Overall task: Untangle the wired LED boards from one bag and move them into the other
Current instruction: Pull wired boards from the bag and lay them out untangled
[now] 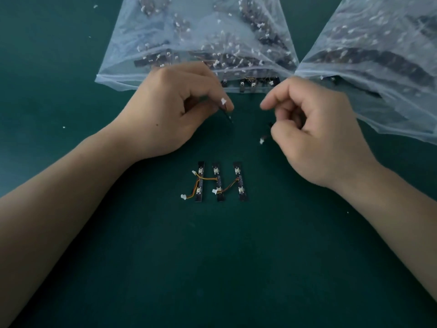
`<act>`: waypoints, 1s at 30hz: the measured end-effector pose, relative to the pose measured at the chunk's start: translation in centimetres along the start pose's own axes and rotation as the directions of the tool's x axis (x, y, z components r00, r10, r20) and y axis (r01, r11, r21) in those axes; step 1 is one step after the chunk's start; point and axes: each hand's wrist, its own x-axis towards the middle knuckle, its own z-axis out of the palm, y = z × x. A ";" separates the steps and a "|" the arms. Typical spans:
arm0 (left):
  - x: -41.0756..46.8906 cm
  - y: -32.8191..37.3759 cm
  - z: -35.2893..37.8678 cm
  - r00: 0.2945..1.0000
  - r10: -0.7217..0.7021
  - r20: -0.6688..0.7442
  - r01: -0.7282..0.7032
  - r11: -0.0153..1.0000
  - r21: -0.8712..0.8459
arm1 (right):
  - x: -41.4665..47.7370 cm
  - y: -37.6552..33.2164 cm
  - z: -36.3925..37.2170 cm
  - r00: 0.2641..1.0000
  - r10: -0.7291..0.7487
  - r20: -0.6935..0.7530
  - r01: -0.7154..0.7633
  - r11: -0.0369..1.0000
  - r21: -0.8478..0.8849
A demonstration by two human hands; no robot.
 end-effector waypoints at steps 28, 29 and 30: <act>-0.2 0.0 -0.1 0.994 -0.047 0.101 0.057 0.993 -0.102 | 0.1 0.9 -0.6 0.956 -0.178 0.235 0.183 0.983 0.002; -0.2 0.1 -0.2 0.993 -0.052 0.108 0.062 0.993 -0.095 | 0.1 1.0 -0.5 0.956 -0.169 0.241 0.180 0.983 -0.024; -0.2 0.2 -0.3 0.992 -0.057 0.112 0.067 0.994 -0.086 | 0.2 1.0 -0.6 0.954 -0.164 0.251 0.176 0.984 -0.028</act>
